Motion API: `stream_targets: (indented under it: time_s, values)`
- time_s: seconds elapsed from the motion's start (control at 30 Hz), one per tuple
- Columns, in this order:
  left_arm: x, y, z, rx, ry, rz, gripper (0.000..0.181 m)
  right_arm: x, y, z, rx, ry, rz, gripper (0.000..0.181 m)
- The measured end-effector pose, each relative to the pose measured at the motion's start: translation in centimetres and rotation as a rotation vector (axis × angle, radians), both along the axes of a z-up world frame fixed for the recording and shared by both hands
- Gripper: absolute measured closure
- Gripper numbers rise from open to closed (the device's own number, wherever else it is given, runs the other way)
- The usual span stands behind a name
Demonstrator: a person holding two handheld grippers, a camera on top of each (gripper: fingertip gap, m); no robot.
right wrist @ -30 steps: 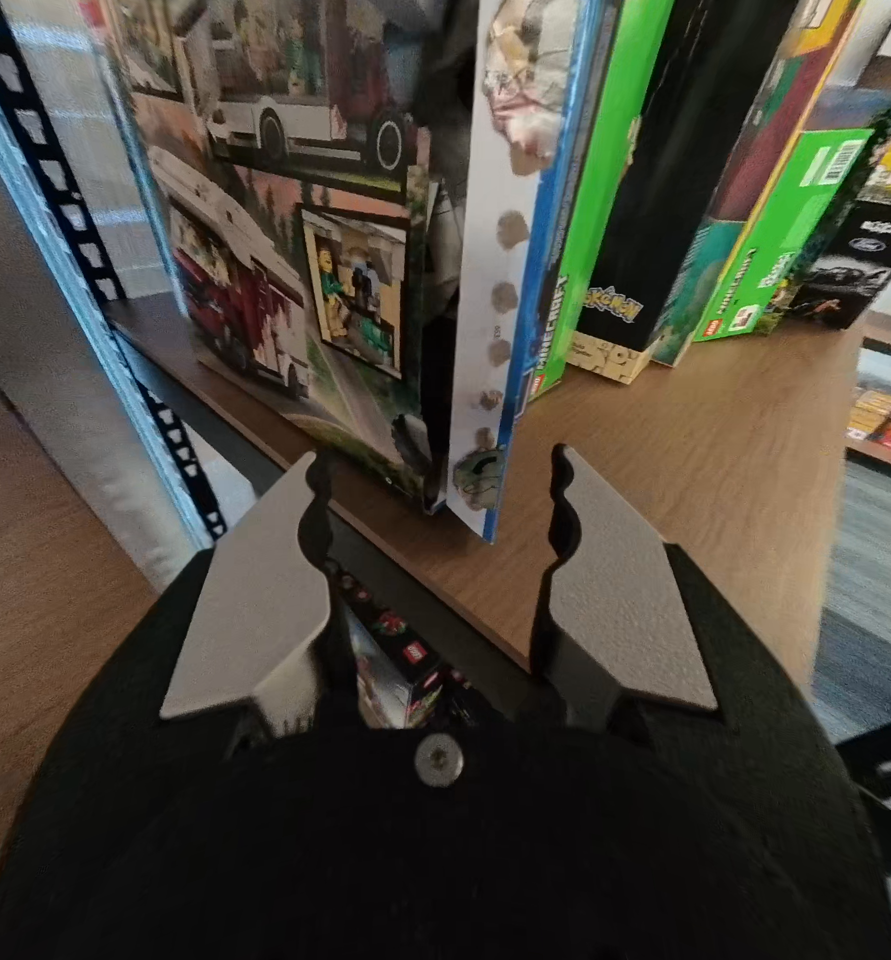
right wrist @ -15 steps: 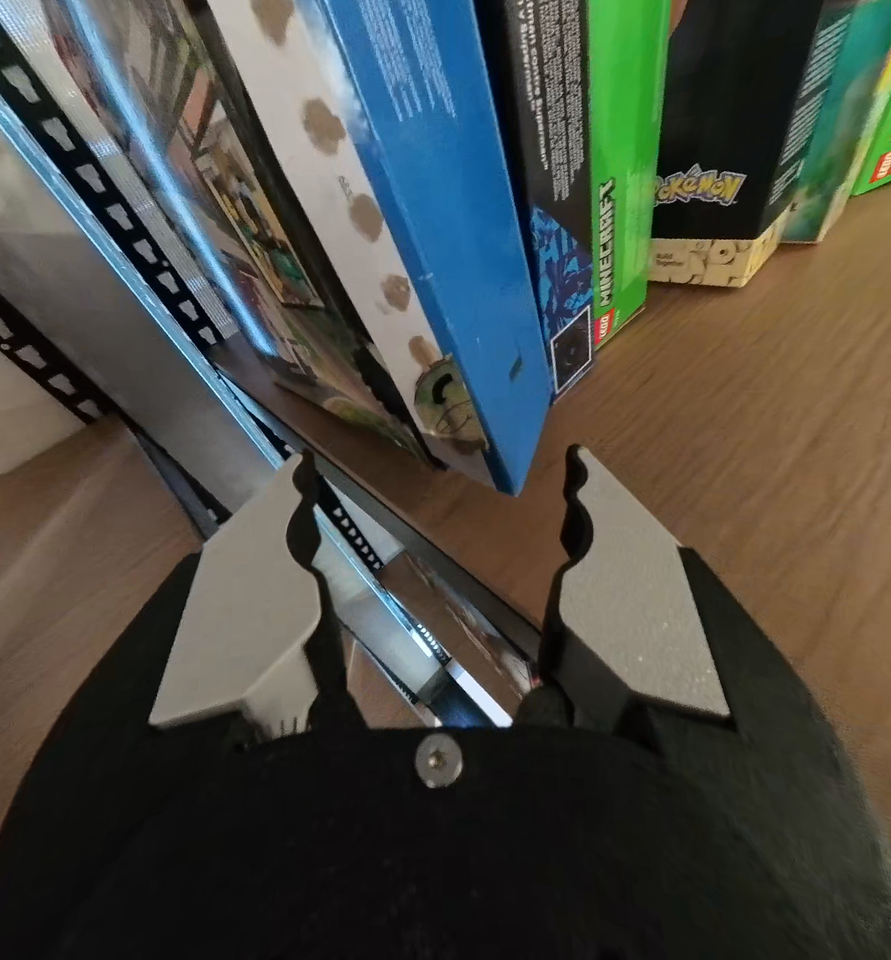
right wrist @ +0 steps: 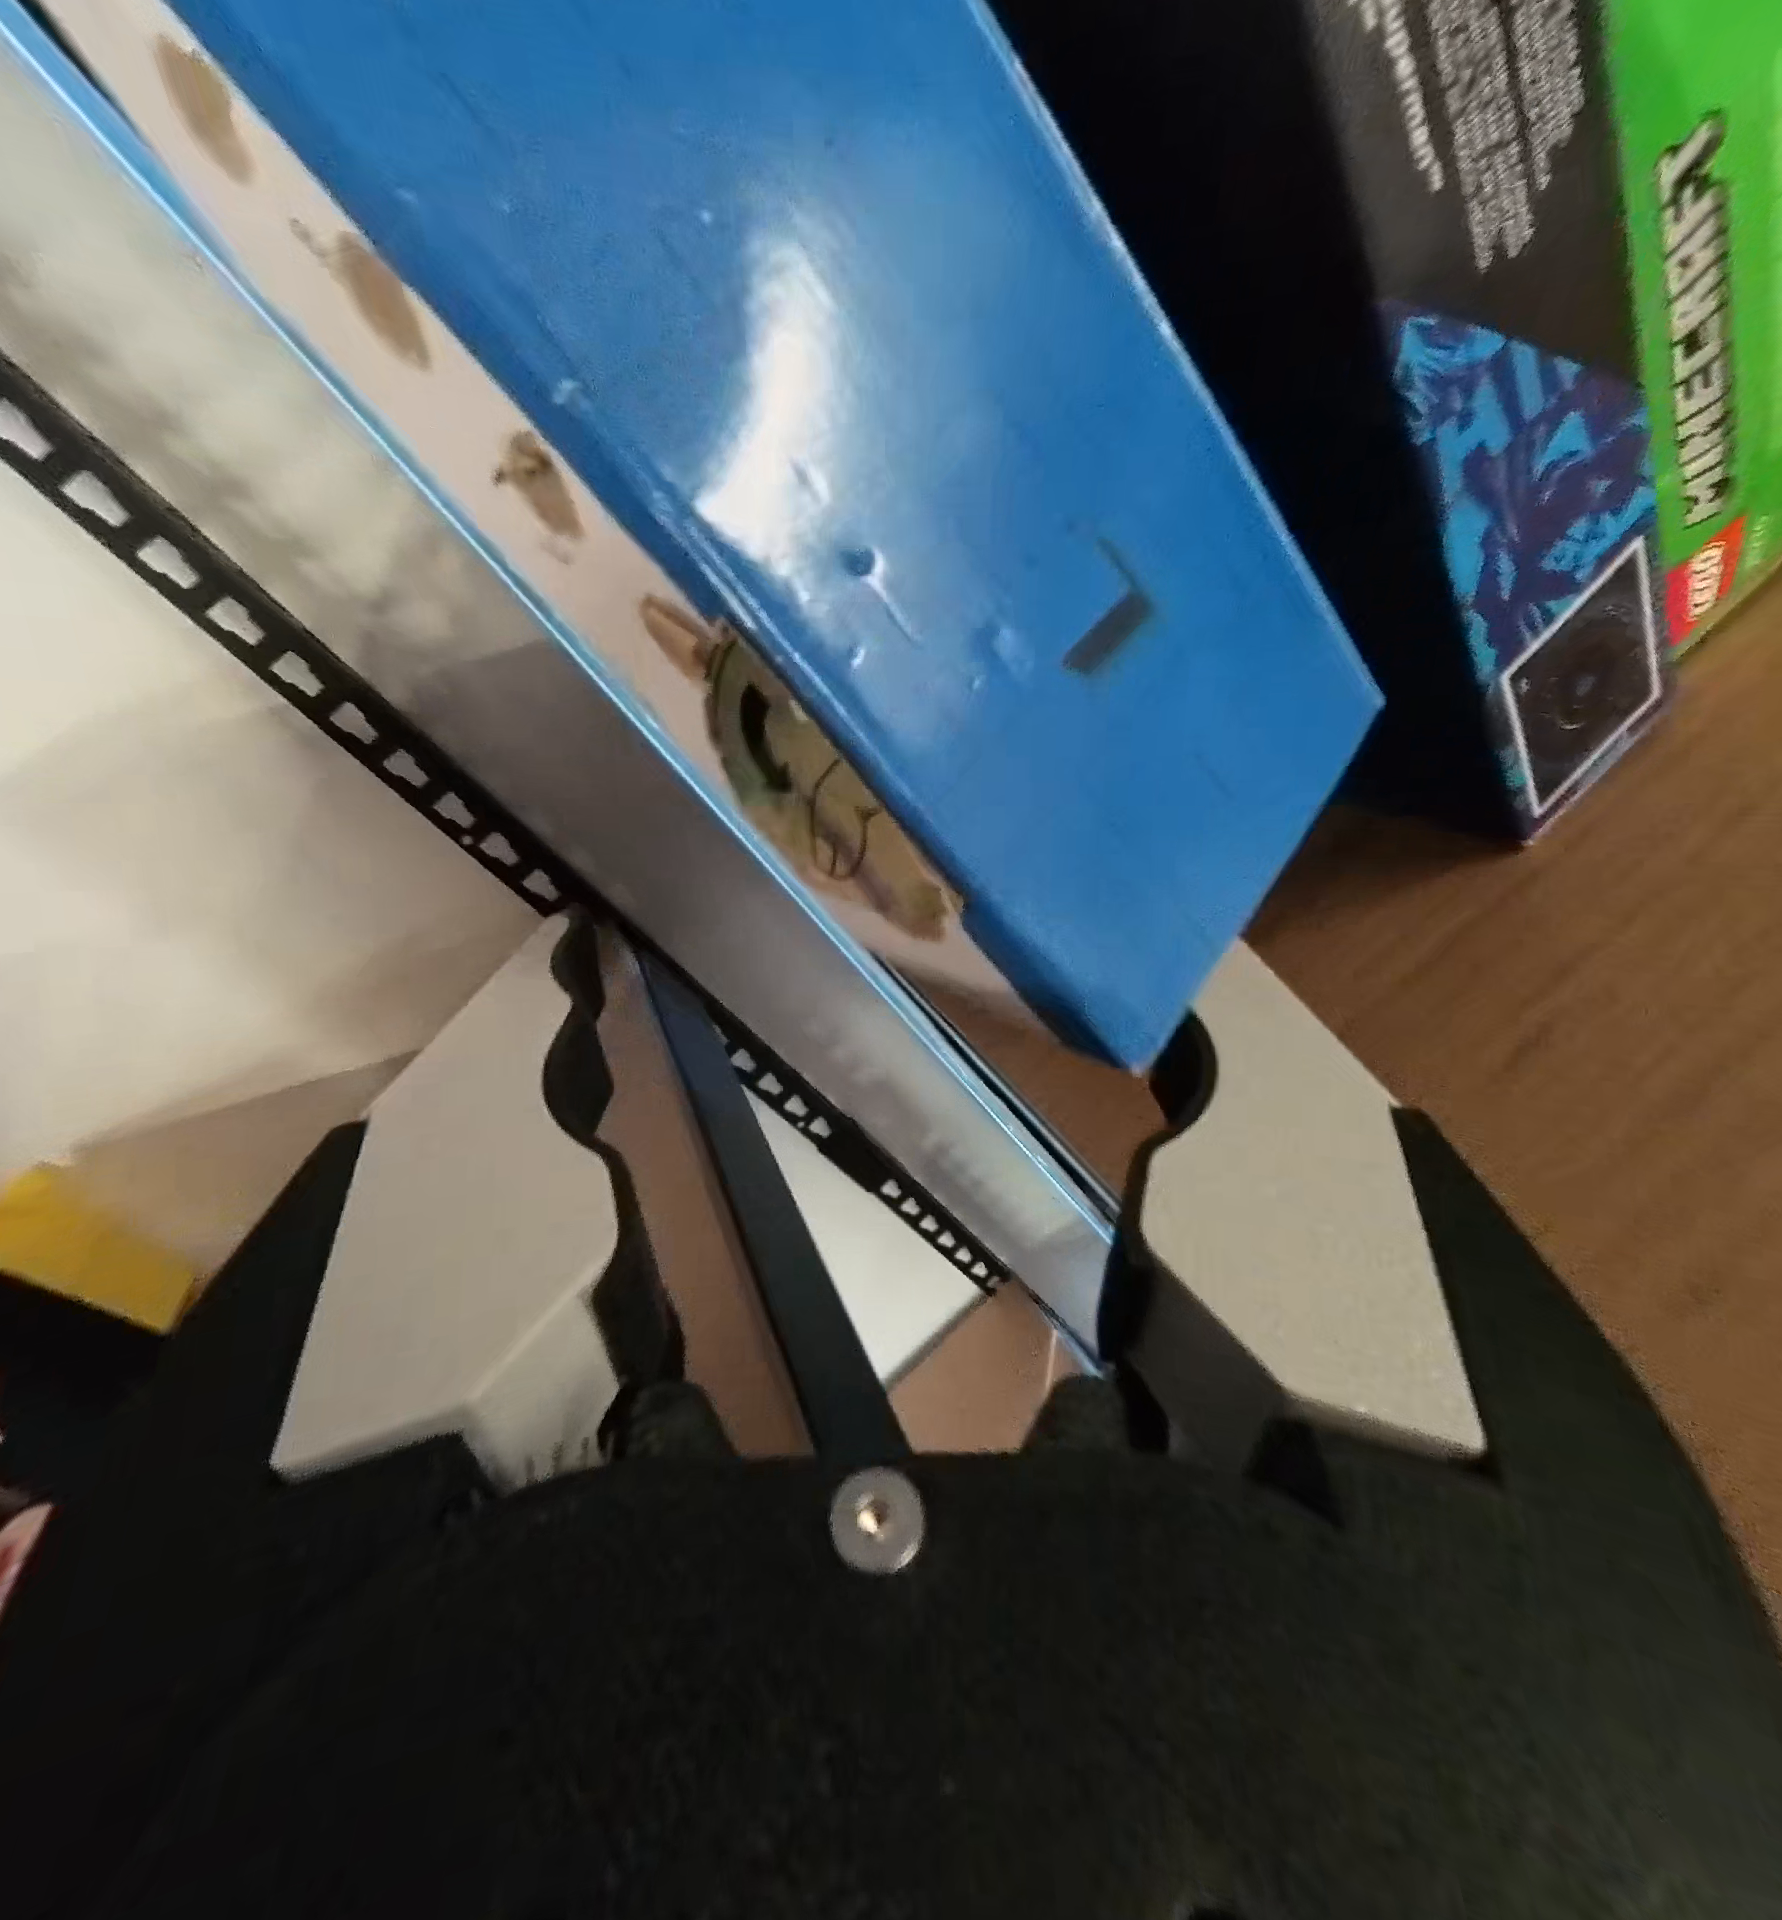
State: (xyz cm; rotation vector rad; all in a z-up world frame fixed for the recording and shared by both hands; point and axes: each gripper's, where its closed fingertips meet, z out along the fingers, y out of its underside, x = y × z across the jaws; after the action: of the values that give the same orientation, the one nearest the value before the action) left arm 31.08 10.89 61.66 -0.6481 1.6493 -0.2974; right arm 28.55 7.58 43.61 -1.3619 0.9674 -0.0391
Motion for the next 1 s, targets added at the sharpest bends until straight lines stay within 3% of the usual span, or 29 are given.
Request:
stream_targets:
  time_s: [0.07,0.23,0.6,1.0]
  values:
    - [0.1,0.0,0.0,-0.002,0.002,0.0,0.148,0.8,0.9,-0.4,-0.031,0.001,-0.004,0.075]
    - [0.1,0.0,0.1,-0.009,-0.011,0.022,0.148,2.8,0.5,-0.8,-0.024,-0.015,-0.033,0.123]
    - [-0.6,1.2,3.7,-0.269,-0.096,0.061,0.149,2.2,-2.7,4.9,-0.01,-0.22,-0.122,0.119]
    - [-0.2,2.2,4.7,-0.399,-0.088,0.079,0.148,2.4,-4.3,8.6,0.085,-0.273,-0.182,0.098]
